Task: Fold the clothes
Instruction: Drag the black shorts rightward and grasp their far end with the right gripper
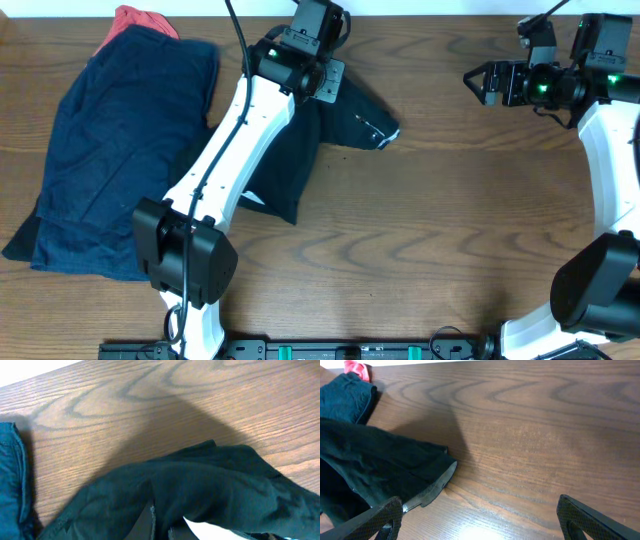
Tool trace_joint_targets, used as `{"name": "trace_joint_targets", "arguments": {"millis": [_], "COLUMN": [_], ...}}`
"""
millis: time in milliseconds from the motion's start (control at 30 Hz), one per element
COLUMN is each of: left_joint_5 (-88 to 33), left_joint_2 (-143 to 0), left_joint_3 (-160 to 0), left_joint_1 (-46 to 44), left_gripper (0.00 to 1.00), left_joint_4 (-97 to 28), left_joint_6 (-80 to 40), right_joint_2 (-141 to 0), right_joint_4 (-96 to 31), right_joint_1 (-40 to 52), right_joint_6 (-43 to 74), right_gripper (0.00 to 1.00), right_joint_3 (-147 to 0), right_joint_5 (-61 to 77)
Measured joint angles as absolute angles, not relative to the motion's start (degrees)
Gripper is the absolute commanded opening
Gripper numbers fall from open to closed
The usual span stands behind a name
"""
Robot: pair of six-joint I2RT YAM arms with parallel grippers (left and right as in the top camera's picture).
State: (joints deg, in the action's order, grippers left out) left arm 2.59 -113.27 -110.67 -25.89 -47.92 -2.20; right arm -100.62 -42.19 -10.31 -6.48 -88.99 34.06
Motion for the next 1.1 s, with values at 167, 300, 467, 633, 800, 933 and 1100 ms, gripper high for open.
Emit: {"name": "trace_joint_targets", "arguments": {"millis": [167,300,467,633,800,933,1100], "left_joint_5": [2.1,1.9,1.9,1.8,1.9,1.9,1.9], "left_joint_2": [-113.3,-113.3,-113.3,-113.3,-113.3,-113.3,-113.3], "left_joint_3": [-110.7,-110.7,-110.7,-110.7,-110.7,-110.7,-110.7], "left_joint_1": [-25.9,-25.9,-25.9,-25.9,-25.9,-25.9,-25.9], "left_gripper": [0.06,0.06,0.06,0.06,0.06,0.06,0.06], "left_joint_4": [-47.9,-48.0,-48.0,-47.9,-47.9,-48.0,-47.9], "left_joint_6": [-2.6,-2.8,-2.8,-2.8,-2.8,-2.8,-2.8], "right_joint_2": [-105.0,-111.5,-118.5,-122.7,-126.2,-128.0,-128.3], "right_joint_4": [-41.1,-37.6,-32.4,-27.2,-21.8,-20.8,-19.7], "right_joint_1": [-9.2,-6.3,-2.1,0.8,2.6,4.0,5.8], "right_joint_6": [-5.5,-2.5,5.4,15.0,24.4,29.3,32.4], "right_gripper": [0.92,0.88,0.9,0.9,0.91,0.91,0.88], "right_joint_3": [-89.0,-89.0,-88.8,-88.7,-88.7,-88.7,-88.7], "right_joint_5": [35.9,39.0,42.1,44.8,48.2,49.8,52.2]}}
